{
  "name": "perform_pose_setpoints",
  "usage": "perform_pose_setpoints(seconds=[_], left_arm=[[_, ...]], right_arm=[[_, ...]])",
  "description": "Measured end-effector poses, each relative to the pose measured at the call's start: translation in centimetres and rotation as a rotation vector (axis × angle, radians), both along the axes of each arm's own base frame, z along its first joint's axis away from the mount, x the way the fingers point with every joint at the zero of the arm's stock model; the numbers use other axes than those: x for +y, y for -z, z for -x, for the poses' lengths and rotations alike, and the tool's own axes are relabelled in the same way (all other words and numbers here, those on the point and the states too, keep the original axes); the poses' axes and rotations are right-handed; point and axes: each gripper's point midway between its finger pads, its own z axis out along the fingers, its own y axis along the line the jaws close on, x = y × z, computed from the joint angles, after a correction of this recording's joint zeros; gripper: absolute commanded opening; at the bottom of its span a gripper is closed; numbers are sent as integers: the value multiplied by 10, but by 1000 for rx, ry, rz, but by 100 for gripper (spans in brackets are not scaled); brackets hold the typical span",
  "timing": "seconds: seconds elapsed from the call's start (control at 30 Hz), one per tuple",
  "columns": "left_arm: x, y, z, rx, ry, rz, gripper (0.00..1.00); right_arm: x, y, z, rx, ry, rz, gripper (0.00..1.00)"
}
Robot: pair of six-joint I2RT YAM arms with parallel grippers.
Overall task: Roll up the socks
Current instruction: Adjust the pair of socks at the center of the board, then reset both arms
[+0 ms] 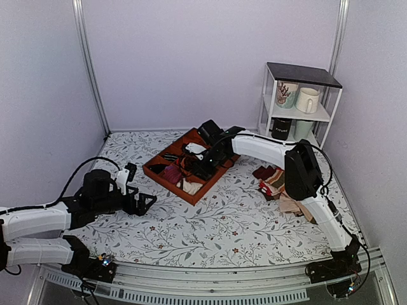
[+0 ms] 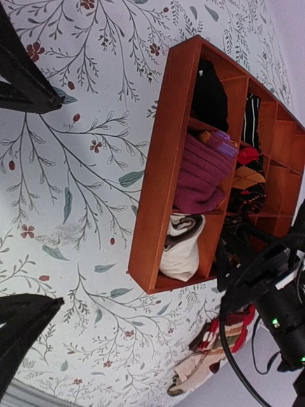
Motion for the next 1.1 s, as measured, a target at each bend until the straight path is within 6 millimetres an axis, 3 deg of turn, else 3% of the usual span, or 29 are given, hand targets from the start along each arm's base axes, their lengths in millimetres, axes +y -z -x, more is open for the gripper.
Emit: perform_pose_setpoints(seconds=[0.3, 0.5, 0.67, 0.77, 0.87, 1.0, 1.1], left_arm=[[6, -9, -11, -9, -64, -12, 99], [16, -7, -16, 8, -130, -28, 99], [25, -14, -18, -11, -178, -17, 99], [29, -22, -21, -30, -199, -4, 100], [31, -28, -24, -42, -212, 6, 99], [32, -32, -26, -49, -217, 11, 99], [33, -33, -26, -53, -219, 13, 99]], right_arm=[[-7, -17, 3, 5, 53, -30, 67], [-17, -62, 5, -44, 92, -75, 99], [-40, -111, 11, -107, 152, -140, 100], [-62, -131, 17, -125, 202, -200, 100], [-92, -136, 27, -88, 260, -270, 100], [-144, -124, 41, -45, 389, -333, 100], [-169, -111, 55, -31, 465, -340, 100]])
